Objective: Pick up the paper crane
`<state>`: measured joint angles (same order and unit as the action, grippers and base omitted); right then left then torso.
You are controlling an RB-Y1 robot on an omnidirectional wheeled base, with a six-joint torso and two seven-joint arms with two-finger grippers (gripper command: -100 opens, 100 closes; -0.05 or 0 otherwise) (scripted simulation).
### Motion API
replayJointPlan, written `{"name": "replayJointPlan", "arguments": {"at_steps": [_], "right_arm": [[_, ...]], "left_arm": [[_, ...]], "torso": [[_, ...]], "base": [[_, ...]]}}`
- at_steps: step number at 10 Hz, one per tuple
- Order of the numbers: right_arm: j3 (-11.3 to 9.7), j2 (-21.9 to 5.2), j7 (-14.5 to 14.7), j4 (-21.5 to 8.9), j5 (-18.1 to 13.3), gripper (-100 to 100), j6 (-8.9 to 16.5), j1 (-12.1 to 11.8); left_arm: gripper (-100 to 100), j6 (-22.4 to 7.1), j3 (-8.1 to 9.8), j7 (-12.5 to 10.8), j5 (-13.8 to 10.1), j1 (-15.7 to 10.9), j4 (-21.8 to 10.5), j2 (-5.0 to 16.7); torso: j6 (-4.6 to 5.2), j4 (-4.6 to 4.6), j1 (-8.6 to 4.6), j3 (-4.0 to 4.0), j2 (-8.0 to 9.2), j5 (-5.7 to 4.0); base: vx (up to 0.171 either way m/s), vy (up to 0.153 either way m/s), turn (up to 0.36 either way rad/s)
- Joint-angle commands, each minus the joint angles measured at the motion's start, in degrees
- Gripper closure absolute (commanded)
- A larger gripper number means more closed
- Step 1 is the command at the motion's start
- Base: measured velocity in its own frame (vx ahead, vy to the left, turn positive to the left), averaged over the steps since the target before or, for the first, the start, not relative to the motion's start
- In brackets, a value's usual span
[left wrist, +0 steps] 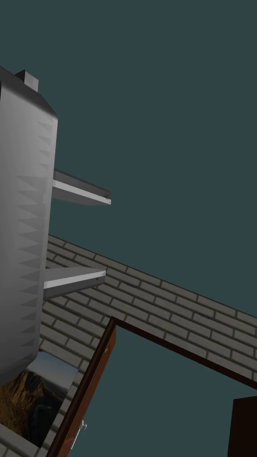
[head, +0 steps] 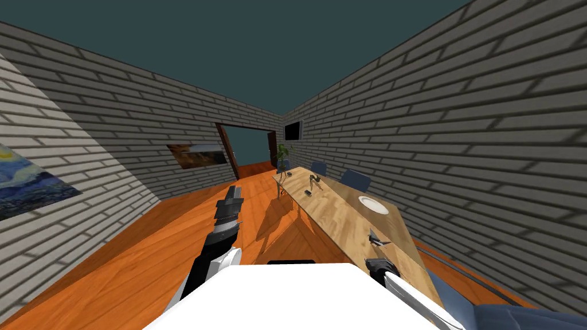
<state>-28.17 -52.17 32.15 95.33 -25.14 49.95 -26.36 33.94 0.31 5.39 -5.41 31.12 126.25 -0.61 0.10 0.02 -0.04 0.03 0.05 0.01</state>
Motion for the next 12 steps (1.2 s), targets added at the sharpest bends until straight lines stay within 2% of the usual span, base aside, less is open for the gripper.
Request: {"name": "replayJointPlan", "arguments": {"at_steps": [1, 4, 5, 9, 12], "right_arm": [[-2.12, -1.35, 1.67, -1.60, -0.74, -100, 2.73, 0.17], [-7.26, -4.80, 5.73, -4.39, -1.72, -100, 8.11, 0.35], [-7.26, -4.80, 5.73, -4.39, -1.72, -100, 8.55, 0.35], [-13.18, -8.06, 9.79, -7.10, -2.13, -100, 13.77, 0.56], [-16.49, -8.97, 11.68, -8.25, -1.92, -100, 15.64, 0.62]], "left_arm": [[0, 0.00, 0.00, 0.00, 0.00, 0.00, 0.00, 0.00], [0, 0.00, 0.00, 0.00, 0.00, -0.01, 0.00, 0.00], [0, 0.00, 0.00, 0.00, 0.00, 0.00, 0.00, 0.00], [0, 0.00, 0.00, 0.00, 0.00, 0.00, 0.00, 0.01], [0, 0.00, 0.01, 0.00, 0.00, 0.00, 0.00, 0.01]], "torso": [[0.00, 0.00, 0.00, 0.00, 0.00, 0.00], [-0.06, 0.00, -0.07, -0.03, -0.05, -0.01], [-0.02, -0.01, -0.11, -0.03, -0.05, -0.01], [-0.01, 0.00, -0.14, -0.01, -0.01, -0.03], [0.02, 0.01, -0.21, 0.01, 0.01, -0.05]], "base": [[0.013, 0.000, 0.164], [0.023, -0.019, 0.351], [0.016, -0.030, 0.057], [0.011, -0.037, 0.215], [0.009, -0.062, 0.144]]}}
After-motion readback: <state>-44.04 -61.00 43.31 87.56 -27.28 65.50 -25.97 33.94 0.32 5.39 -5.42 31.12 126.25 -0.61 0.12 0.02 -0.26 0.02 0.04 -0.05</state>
